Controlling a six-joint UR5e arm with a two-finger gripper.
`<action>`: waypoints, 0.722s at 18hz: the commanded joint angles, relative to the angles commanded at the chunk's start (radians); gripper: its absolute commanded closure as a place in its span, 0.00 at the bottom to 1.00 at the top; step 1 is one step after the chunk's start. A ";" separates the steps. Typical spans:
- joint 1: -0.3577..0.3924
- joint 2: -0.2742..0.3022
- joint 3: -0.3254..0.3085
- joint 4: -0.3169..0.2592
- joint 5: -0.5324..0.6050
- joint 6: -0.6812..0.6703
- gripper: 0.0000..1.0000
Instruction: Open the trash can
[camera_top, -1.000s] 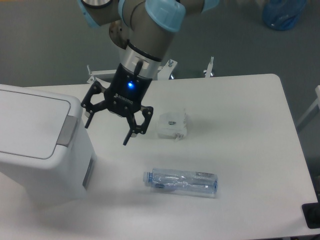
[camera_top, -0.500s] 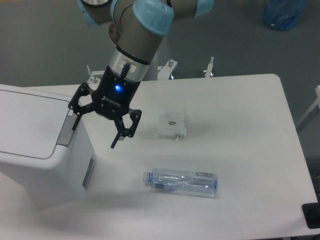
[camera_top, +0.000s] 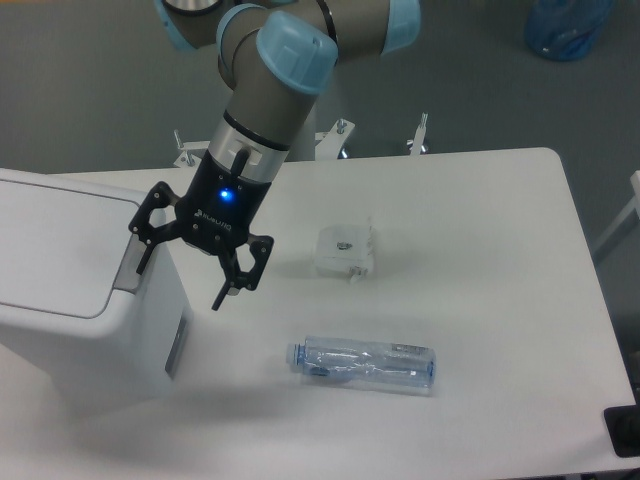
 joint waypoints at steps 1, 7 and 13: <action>0.000 0.000 0.000 0.000 0.000 0.000 0.00; 0.000 0.002 0.003 0.000 0.000 0.000 0.00; 0.009 0.005 0.035 0.000 0.005 0.021 0.00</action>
